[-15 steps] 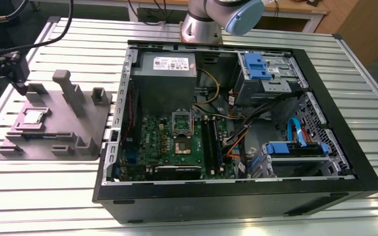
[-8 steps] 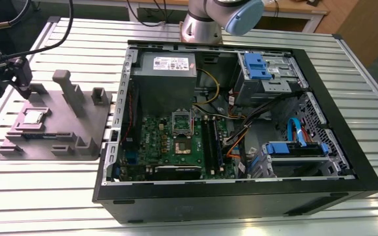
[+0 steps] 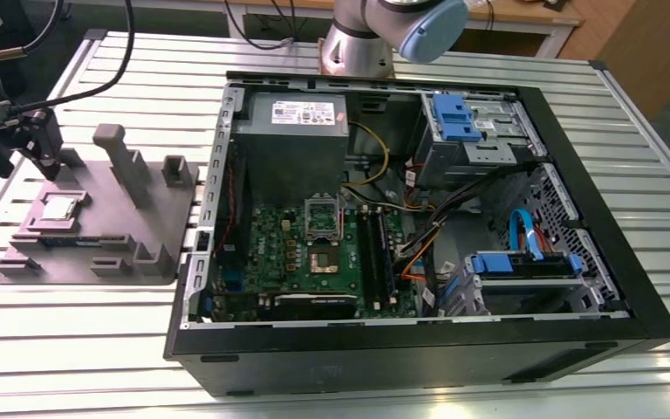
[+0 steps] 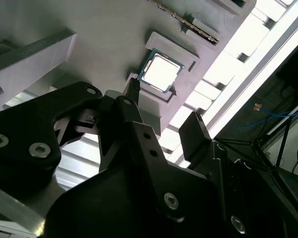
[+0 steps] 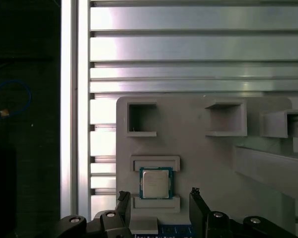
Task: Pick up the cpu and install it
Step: 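Pick up the cpu and move it towards the insertion slot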
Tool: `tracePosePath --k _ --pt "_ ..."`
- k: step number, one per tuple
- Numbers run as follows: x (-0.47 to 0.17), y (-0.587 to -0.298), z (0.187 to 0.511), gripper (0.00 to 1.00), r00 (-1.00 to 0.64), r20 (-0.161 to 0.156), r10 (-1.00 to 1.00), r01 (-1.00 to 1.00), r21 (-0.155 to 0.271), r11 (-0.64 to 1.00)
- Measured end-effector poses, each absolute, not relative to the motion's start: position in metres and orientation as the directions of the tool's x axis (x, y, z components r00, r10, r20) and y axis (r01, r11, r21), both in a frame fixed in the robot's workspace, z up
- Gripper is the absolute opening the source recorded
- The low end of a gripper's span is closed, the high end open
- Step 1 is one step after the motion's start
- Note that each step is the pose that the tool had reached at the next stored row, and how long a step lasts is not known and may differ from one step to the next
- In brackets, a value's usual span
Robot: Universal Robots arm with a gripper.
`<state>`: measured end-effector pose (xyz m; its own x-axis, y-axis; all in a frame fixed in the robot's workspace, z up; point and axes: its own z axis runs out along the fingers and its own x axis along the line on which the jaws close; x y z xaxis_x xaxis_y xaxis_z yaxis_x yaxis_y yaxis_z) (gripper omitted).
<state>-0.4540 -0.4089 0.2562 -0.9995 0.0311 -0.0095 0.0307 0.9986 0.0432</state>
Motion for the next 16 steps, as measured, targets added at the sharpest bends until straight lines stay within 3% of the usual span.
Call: tracePosePath --k 16 --pt "-0.4540 -0.4090 0.2492 0.59 -0.999 -0.009 0.034 0.033 0.043 0.999"
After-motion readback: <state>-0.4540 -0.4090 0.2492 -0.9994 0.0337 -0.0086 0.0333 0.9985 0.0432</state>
